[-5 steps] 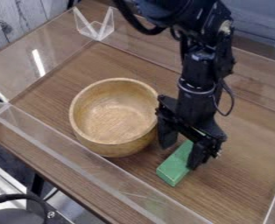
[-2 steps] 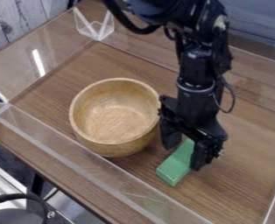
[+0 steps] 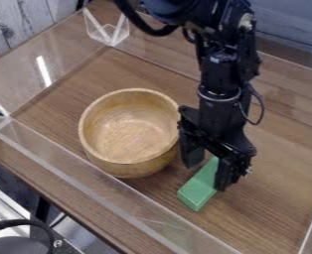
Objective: Put the green block in the brown bowl
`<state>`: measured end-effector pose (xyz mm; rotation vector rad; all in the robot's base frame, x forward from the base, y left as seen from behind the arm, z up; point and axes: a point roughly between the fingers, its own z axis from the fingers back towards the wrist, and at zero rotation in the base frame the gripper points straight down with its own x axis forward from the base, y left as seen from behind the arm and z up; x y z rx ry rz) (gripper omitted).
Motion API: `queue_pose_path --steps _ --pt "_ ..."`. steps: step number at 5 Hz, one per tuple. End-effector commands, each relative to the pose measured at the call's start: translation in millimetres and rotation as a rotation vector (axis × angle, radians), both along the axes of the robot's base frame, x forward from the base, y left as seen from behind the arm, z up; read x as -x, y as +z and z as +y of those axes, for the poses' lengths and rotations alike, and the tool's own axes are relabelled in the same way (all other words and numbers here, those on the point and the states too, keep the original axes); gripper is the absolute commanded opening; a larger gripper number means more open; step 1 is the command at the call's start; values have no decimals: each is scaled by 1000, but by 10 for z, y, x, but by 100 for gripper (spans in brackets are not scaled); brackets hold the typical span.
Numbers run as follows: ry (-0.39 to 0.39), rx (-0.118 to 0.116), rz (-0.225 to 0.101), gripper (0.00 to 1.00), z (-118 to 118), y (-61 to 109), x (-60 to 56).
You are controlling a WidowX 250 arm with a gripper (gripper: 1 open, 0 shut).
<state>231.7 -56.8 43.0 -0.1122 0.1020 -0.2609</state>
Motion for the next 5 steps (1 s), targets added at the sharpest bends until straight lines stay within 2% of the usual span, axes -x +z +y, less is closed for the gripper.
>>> queue_pose_path --steps 1,5 --pt "14 10 -40 100 15 76 -68" --pt "27 13 -24 100 18 27 -79"
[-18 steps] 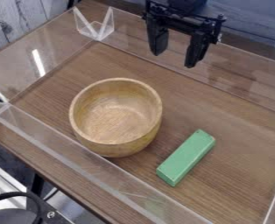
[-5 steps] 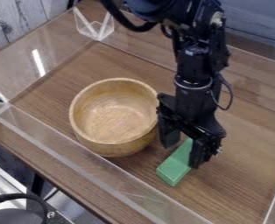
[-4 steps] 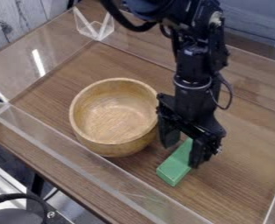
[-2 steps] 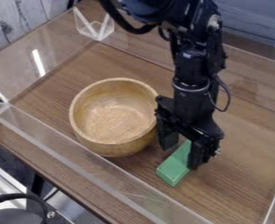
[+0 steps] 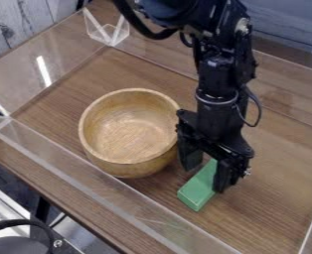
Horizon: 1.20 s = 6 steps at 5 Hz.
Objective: Put the green block in the brown bowl
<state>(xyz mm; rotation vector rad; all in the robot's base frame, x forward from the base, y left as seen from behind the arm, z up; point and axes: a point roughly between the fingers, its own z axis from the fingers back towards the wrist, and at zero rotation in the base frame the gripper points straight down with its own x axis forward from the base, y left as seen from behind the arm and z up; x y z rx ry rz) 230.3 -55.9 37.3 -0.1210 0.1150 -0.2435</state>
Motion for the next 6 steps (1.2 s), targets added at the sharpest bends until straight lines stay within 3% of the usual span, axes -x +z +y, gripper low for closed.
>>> queue_pose_path --steps 1,2,3,6 --pt "13 7 -37 100 8 89 -99" --pt "16 8 -37 100 5 92 -107" --pt "21 9 -35 0 5 66 -115" --pt "29 9 -52 0 53 274 -117"
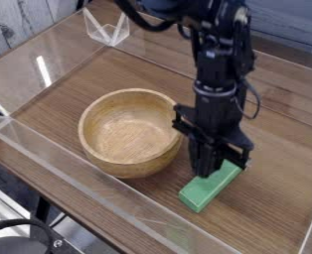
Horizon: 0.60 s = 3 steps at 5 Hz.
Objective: Put the green block in the brown bowl
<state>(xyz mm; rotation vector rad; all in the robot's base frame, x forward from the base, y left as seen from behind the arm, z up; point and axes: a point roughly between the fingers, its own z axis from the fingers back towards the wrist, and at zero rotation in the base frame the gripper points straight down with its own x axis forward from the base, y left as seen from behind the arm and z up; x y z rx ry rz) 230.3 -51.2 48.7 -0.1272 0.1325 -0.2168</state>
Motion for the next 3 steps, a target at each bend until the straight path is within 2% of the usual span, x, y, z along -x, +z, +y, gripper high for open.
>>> queue_pose_path --steps 1,2,3 --pt "15 7 -101 0 61 374 -153" --pt "34 4 -131 0 172 621 -206" --pt "7 6 -125 0 74 491 -167"
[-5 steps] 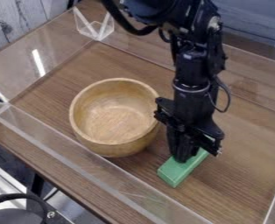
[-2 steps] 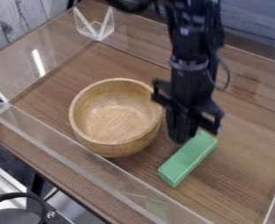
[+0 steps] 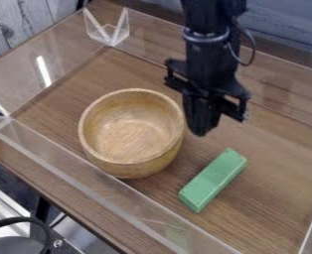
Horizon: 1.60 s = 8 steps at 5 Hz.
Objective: Put the green block in the brown bowl
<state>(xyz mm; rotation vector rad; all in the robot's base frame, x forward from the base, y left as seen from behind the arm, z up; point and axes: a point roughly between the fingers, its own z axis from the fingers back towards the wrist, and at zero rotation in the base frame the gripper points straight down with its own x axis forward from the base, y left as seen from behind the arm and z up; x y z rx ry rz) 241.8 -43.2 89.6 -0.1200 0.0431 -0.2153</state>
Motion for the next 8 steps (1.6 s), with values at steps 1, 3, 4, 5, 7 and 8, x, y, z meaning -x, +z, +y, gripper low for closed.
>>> queue_pose_path --steps 1,3,4,5,7,8 --pt "-21 8 -28 100 -69 14 -21" --pt "-41 15 -24 100 -153 -61 -22" --pt "-45 12 -17 100 -178 -153 -34" --pt "-52 6 -9 100 -210 -253 -48" --pt "-66 -15 12 100 -266 -465 -59" --pt "-71 -29 25 100 -284 -584 -63"
